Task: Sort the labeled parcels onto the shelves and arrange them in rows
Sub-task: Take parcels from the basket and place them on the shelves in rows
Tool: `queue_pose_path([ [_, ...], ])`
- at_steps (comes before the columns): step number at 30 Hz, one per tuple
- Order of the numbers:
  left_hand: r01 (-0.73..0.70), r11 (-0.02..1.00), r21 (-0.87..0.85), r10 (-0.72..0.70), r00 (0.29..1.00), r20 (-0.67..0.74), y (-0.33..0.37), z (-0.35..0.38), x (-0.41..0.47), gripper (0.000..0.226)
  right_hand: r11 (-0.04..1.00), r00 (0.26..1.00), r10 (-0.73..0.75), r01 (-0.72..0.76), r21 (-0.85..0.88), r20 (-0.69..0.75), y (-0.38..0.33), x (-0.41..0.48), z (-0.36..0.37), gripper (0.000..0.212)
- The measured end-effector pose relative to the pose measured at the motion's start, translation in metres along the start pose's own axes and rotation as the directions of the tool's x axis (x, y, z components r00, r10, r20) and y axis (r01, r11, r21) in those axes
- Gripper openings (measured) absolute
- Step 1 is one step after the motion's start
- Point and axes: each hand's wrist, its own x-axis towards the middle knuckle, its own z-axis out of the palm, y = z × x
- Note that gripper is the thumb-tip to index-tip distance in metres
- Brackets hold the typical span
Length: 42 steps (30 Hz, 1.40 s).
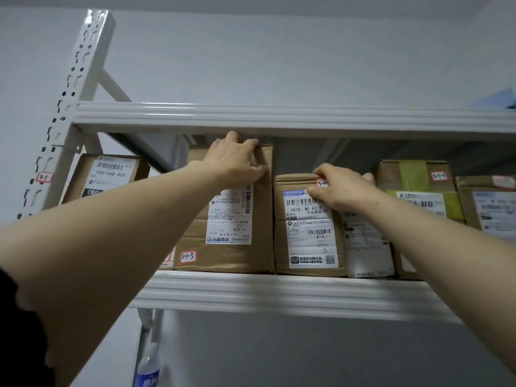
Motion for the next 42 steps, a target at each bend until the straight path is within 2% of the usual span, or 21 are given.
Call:
queue_pose_path([
  [5,0.023,0.999,-0.031,-0.022,1.000,0.011,-0.001,0.000,-0.002,0.068,0.999,0.999,0.008,-0.006,0.040,-0.053,-0.002,0.003,0.007,0.040],
  [10,0.049,0.998,-0.036,-0.050,0.999,-0.015,0.000,0.000,-0.005,0.060,0.999,0.999,-0.013,0.016,0.047,-0.051,-0.003,0.002,0.008,0.040],
  [13,0.048,0.998,-0.042,-0.053,0.990,-0.128,0.010,0.001,-0.007,0.053,0.995,0.999,-0.026,0.028,0.097,-0.023,0.001,0.001,0.001,0.040],
  [16,-0.105,0.994,-0.027,0.093,0.956,-0.278,0.034,0.001,-0.009,0.053,0.980,0.997,-0.027,0.040,0.195,-0.071,0.017,0.000,-0.011,0.041],
  [19,-0.276,0.961,-0.024,0.257,0.920,-0.296,0.073,-0.002,-0.006,0.055,0.986,0.993,0.000,0.020,0.167,-0.122,0.044,-0.007,-0.027,0.046],
  [21,-0.338,0.941,0.004,0.328,0.910,-0.254,0.100,0.000,-0.002,0.045,0.997,0.998,-0.019,0.024,0.078,-0.060,0.061,-0.015,-0.033,0.046],
  [23,-0.359,0.932,0.044,0.361,0.918,-0.164,0.124,0.007,0.002,0.045,0.990,0.997,-0.064,0.068,-0.125,0.031,0.075,-0.022,-0.032,0.046],
  [24,-0.334,0.941,0.055,0.338,0.936,-0.101,0.134,0.013,0.003,0.048,0.971,0.993,-0.103,0.112,-0.212,0.053,0.081,-0.023,-0.030,0.046],
  [26,-0.219,0.974,0.061,0.218,0.975,0.031,0.146,0.023,0.005,0.053,0.947,0.982,-0.189,0.188,-0.260,0.022,0.094,-0.025,-0.026,0.053],
  [28,-0.120,0.988,0.092,0.109,0.986,0.123,0.152,0.030,0.004,0.058,0.967,0.974,-0.201,0.181,-0.181,-0.100,0.107,-0.027,-0.027,0.064],
  [31,-0.168,0.962,0.214,0.131,0.975,0.178,0.161,0.040,0.001,0.063,0.999,0.969,-0.012,0.021,0.031,-0.248,0.125,-0.027,-0.034,0.071],
  [33,-0.250,0.932,0.262,0.206,0.961,0.187,0.171,0.048,-0.001,0.064,0.987,0.959,0.121,-0.089,0.132,-0.255,0.138,-0.027,-0.036,0.072],
  [36,-0.264,0.925,0.273,0.200,0.950,0.240,0.188,0.058,-0.003,0.060,0.959,0.948,0.240,-0.198,0.204,-0.210,0.155,-0.029,-0.035,0.067],
  [42,-0.291,0.933,0.212,0.226,0.932,0.284,0.192,0.066,0.000,0.041,0.961,0.952,0.223,-0.178,0.214,-0.210,0.165,-0.036,-0.028,0.060],
])
